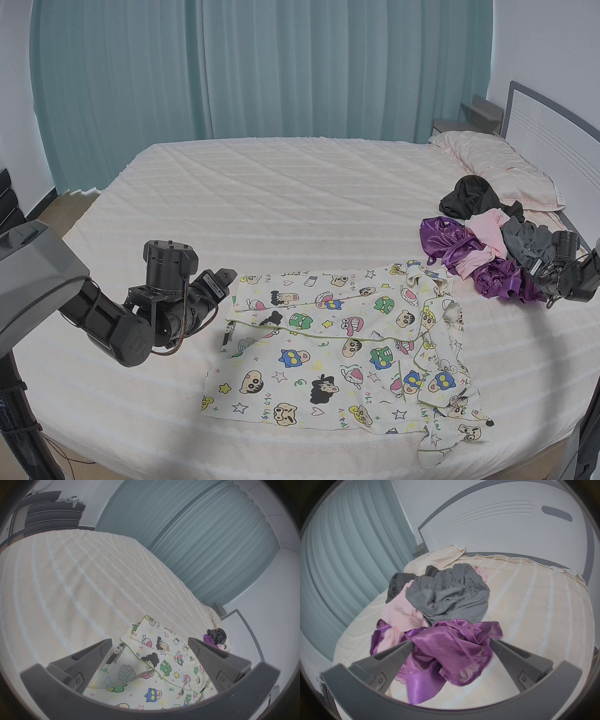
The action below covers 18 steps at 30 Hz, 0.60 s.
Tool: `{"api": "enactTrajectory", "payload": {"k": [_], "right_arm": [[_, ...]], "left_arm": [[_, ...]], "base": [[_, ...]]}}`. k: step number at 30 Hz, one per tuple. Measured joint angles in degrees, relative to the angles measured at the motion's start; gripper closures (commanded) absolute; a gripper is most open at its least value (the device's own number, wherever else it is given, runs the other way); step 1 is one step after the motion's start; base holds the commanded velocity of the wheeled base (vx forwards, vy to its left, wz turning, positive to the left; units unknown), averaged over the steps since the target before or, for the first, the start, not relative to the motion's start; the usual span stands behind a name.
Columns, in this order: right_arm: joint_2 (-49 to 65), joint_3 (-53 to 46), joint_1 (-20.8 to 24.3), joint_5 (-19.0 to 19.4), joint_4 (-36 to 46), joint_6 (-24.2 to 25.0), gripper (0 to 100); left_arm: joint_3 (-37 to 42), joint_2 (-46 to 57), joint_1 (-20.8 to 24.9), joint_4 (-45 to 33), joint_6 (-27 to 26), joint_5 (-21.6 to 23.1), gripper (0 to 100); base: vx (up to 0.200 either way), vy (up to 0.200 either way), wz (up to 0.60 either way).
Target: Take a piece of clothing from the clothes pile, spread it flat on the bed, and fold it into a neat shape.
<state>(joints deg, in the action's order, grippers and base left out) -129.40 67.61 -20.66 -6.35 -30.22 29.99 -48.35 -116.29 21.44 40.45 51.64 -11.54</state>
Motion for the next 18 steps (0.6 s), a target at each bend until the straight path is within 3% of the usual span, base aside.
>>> {"api": "enactTrajectory", "payload": {"k": [6, 13, 18], "right_arm": [[6.3, -3.5, -0.6, 5.5, 3.8, -0.5, 0], [11.5, -8.3, -1.5, 6.1, 5.9, -6.0, 0], [14.6, -14.7, -0.1, 10.9, 5.8, -6.9, 0]], "left_arm": [[1.1, 1.0, 0.0, 0.0, 0.0, 0.0, 0], [2.4, 2.1, 0.1, 0.0, 0.7, 0.0, 0], [3.4, 3.3, 0.5, 0.0, 1.9, 0.3, 0]], "base": [[0.0, 0.0, 0.0], [0.0, 0.0, 0.0], [0.0, 0.0, 0.0]]}}
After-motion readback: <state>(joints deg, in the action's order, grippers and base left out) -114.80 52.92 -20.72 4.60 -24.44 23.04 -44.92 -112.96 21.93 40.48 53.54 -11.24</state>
